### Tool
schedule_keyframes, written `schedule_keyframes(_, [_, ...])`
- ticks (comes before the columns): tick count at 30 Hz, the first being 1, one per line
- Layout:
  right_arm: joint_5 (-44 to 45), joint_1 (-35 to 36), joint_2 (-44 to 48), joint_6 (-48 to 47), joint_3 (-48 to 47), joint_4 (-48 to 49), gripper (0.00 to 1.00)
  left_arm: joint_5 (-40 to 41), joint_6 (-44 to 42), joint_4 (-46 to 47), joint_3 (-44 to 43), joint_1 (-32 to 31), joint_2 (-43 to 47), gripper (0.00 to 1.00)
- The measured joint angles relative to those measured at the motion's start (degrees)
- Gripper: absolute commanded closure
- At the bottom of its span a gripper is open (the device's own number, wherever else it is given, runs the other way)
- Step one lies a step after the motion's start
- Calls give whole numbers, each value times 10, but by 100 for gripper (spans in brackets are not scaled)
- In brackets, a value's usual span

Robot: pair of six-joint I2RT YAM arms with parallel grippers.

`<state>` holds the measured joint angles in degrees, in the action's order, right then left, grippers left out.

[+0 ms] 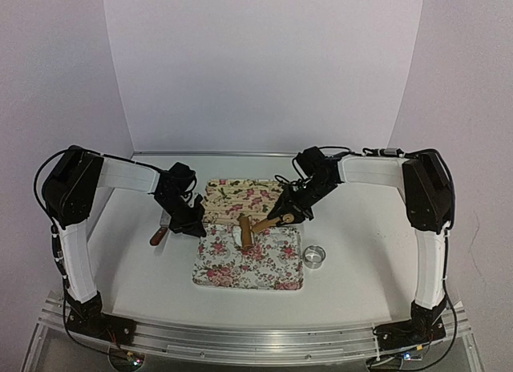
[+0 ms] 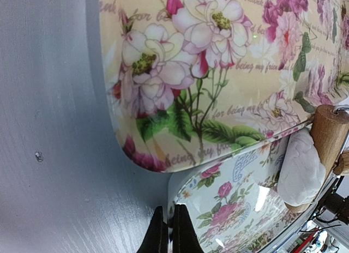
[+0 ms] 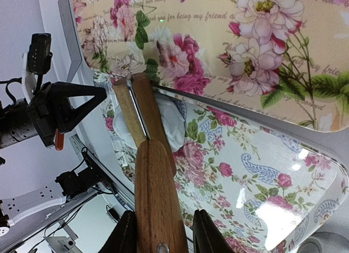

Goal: Roll out the dumpling wrappers from the dough

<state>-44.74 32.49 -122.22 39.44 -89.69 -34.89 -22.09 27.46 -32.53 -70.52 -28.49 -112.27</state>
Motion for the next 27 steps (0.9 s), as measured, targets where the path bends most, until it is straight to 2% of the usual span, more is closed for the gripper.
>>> schedule_keyframes(27, [10,-3,6,4,6,0,100,0,-7,11,5,11,2,100])
